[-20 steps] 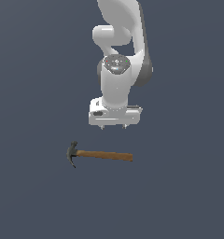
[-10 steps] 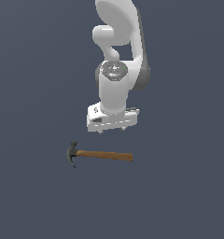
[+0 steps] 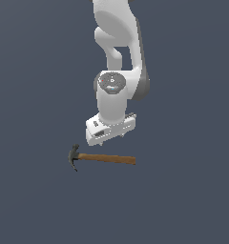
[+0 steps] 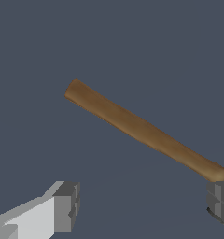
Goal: Pick up the object and move it to a goal position.
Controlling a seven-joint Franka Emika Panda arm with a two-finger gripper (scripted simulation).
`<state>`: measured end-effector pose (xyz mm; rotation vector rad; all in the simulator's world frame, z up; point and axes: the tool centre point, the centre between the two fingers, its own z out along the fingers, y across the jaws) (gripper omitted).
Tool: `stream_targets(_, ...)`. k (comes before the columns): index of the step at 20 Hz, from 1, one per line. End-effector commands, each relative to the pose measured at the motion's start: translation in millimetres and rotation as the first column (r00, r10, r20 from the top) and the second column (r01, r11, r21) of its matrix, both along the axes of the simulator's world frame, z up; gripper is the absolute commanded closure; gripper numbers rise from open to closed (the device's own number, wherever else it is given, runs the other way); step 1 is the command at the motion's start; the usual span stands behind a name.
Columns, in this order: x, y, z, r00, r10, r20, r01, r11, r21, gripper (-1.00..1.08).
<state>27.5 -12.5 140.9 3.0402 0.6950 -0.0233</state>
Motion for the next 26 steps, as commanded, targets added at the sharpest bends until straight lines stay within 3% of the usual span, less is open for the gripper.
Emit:
stream_targets(1,4.6,-3.4,-5.0,0.998,0.066,-0.002,-0.066,0.998,0.001,-0.92)
stream_targets(7,15.1,-11.9,-17.0,0.976,0.217,-0.005,-0.217,0.976,0.004,-0.92)
stream_targets(13,24.9,-20.8,-29.3,0.932,0.362,-0.007,-0.362,0.932,0.008,-0.92)
stream_targets(19,34.2,-30.2,-41.8,0.867,0.498,-0.006,-0.498,0.867,0.014,-0.92)
stream_targets(26,44.0,-41.8,-56.5,0.770,0.639,-0.001,-0.638,0.769,0.020,-0.92)
